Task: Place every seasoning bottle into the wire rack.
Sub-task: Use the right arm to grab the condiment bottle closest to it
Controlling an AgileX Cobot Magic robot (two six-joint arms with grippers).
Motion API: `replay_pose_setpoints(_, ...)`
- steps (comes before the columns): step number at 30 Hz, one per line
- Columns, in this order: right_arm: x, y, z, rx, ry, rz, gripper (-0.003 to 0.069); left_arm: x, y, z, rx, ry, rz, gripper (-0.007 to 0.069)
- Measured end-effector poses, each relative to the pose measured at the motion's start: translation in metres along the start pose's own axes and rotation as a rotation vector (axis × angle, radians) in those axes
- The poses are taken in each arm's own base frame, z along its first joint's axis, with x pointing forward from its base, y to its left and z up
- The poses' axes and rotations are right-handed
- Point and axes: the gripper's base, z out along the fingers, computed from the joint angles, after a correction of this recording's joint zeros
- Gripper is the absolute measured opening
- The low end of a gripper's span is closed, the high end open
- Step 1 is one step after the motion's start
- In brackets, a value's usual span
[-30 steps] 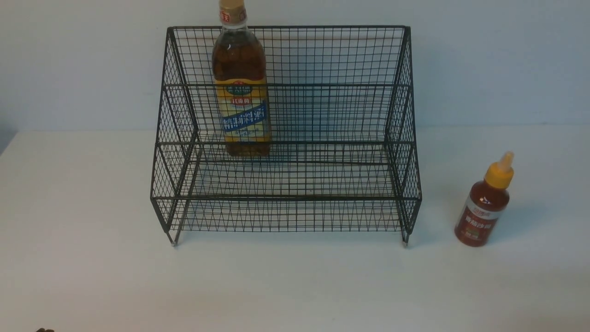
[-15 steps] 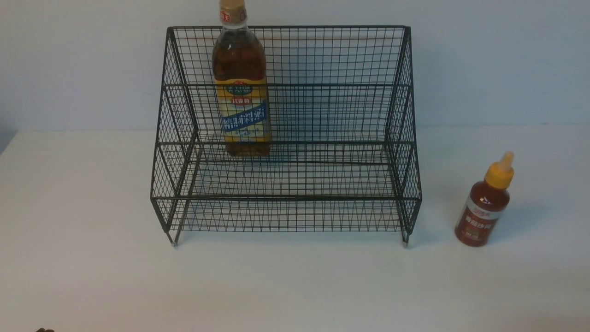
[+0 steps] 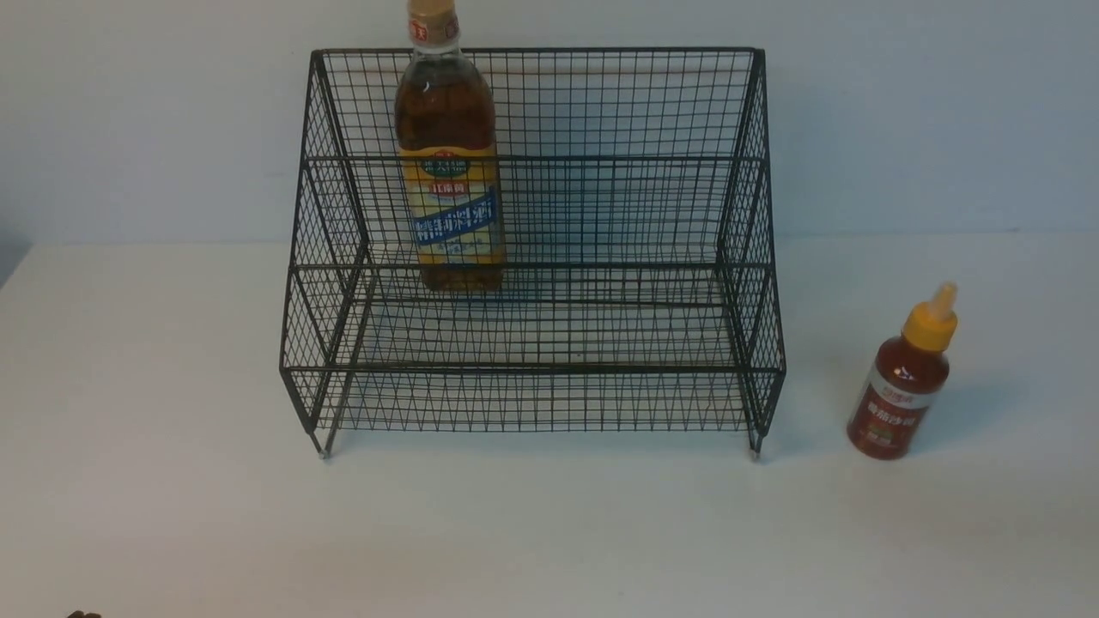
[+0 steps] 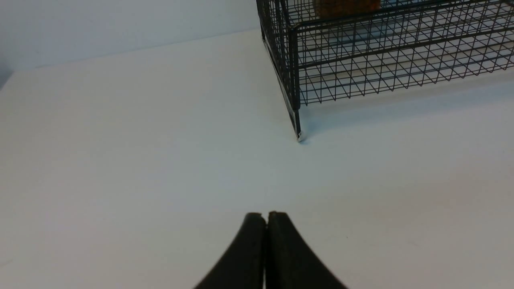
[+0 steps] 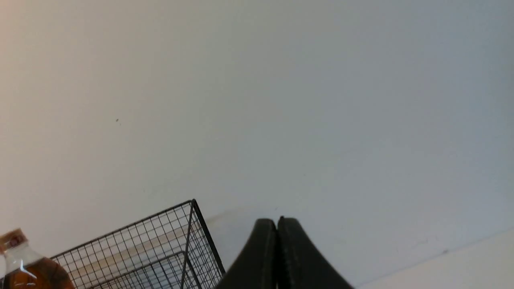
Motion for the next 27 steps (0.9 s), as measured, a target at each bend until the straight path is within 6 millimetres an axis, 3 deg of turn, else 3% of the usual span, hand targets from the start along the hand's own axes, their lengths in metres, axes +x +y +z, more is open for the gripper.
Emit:
replay_pose_setpoints(9,-0.012,0.001,-0.001,-0.013,-0.130,0.001,-0.0012,0.000,0.000,0.000,0.000,0.000,0.000,-0.0012)
replay_pose_setpoints(14,-0.021,0.010,0.008,-0.048,-0.135,-0.134,-0.0012,0.000,0.000,0.000,0.000,0.000,-0.001,-0.0012)
replay_pose_setpoints(19,-0.036,0.026,0.042,-0.082,-0.036,-0.297,-0.0012,0.000,0.000,0.000,0.000,0.000,0.000,-0.0012)
replay_pose_setpoints(22,-0.036,0.031,0.074,-0.087,0.046,-0.319,-0.0006,0.000,0.000,0.000,0.000,0.000,0.000,-0.0012)
replay_pose_setpoints(23,-0.035,0.031,0.079,-0.087,0.057,-0.314,-0.0006,0.000,0.000,0.000,0.000,0.000,0.000,-0.0012)
replay_pose_setpoints(25,-0.021,0.030,0.111,-0.075,0.159,-0.271,0.0010,0.000,0.000,0.000,0.000,0.000,0.001,-0.0012)
replay_pose_setpoints(27,-0.013,0.029,0.124,-0.078,0.198,-0.255,0.0021,0.000,0.000,0.000,0.000,0.000,0.001,-0.0012)
